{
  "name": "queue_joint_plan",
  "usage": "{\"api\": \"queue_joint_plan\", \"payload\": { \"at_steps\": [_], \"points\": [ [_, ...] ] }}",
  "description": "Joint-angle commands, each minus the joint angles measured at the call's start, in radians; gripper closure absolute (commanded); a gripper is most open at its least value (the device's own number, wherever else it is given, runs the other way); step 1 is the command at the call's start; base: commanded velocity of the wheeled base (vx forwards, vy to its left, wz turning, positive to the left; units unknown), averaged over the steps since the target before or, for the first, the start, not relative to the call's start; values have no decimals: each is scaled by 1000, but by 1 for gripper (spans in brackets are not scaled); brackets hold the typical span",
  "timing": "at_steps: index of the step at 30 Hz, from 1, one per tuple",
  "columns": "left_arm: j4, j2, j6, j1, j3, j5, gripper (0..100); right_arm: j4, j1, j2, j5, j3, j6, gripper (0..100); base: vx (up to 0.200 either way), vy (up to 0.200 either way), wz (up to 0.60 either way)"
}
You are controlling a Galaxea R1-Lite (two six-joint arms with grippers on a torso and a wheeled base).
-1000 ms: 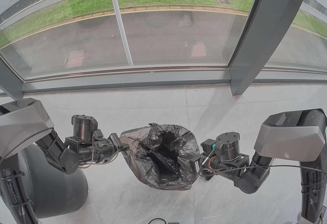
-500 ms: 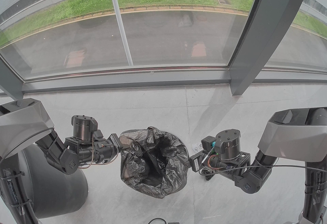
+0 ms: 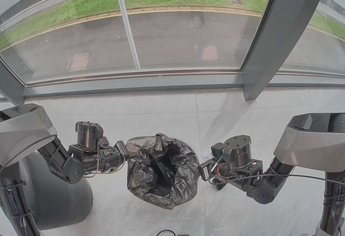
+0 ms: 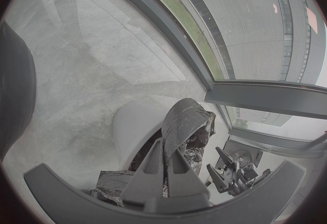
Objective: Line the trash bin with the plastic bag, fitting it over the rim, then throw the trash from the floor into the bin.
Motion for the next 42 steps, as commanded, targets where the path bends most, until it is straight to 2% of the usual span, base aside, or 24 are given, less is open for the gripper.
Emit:
{"api": "queue_joint_plan", "payload": {
  "at_steps": [1, 5, 10, 13, 17, 28, 42],
  "points": [
    [0, 2, 0, 0, -2, 2, 100, 14, 46, -43, 31, 24, 29, 0, 0, 0, 0],
    [0, 1, 0, -1, 0, 3, 100, 62, 60, -26, 42, -2, 65, 0, 0, 0, 0],
    [0, 1, 0, -1, 0, 6, 100, 117, 61, -14, 106, -28, 125, 0, 0, 0, 0],
    [0, 2, 0, -1, 0, 6, 100, 135, 60, 12, 91, -53, 117, 0, 0, 0, 0],
    [0, 2, 0, -1, -2, 6, 100, 134, 58, 23, 28, -90, 102, 0, 0, 0, 0],
    [0, 4, 0, -1, -2, 6, 100, 172, 90, 28, 47, -93, 112, 0, 0, 0, 0],
    [0, 5, 0, 0, -2, 8, 100, 180, 92, 89, 54, -152, 112, 0, 0, 0, 0]
  ]
}}
